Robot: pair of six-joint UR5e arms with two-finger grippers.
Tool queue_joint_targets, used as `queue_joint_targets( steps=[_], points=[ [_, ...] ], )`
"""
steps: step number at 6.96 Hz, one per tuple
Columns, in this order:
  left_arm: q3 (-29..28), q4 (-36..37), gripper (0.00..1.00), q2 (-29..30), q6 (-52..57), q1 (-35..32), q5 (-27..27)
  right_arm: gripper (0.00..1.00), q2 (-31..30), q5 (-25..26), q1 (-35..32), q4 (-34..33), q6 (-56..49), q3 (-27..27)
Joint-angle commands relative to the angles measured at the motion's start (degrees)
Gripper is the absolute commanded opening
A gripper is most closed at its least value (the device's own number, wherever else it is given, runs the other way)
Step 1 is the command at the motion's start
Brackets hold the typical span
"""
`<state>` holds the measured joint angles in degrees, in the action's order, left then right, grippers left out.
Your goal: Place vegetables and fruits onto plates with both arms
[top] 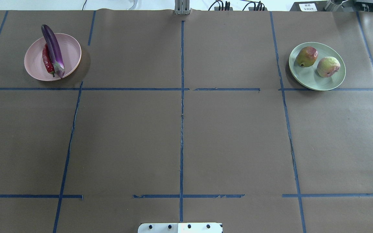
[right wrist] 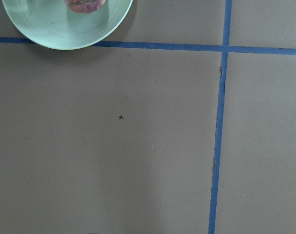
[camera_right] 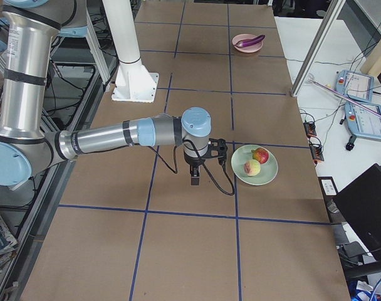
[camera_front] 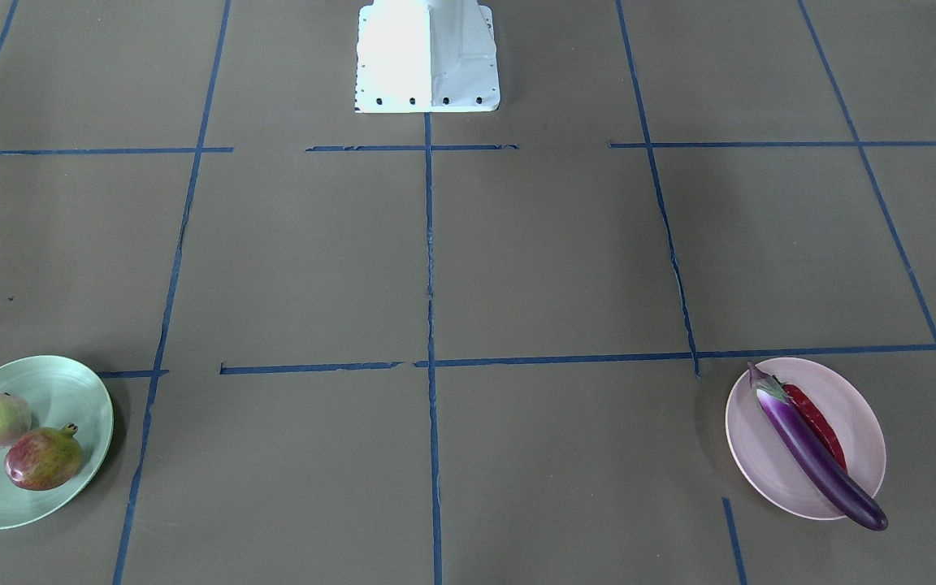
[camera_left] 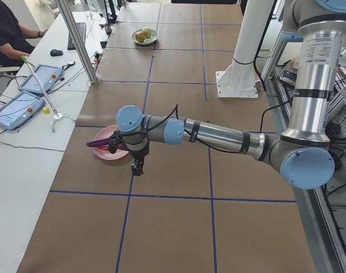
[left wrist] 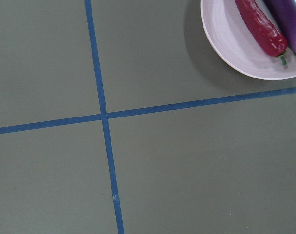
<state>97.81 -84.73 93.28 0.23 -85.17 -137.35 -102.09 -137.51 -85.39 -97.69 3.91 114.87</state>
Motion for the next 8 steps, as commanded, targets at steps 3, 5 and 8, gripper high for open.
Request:
queue_joint_targets(
  steps=[3, 5, 8],
  points=[
    [0.37, 0.61, 1.0, -0.65, 0.04, 0.0, -0.73, 1.0, -0.3, 0.05, 0.23, -0.04, -0.04, -0.35],
    [1.06, 0.62, 1.0, -0.73, 0.3, 0.0, -0.73, 1.0, -0.3, 0.05, 0.32, -0.04, -0.04, -0.35],
    [1.07, 0.62, 1.0, -0.73, 0.39, 0.0, -0.64, 1.0, -0.21, 0.05, 0.75, 0.22, 0.04, -0.35]
  ],
)
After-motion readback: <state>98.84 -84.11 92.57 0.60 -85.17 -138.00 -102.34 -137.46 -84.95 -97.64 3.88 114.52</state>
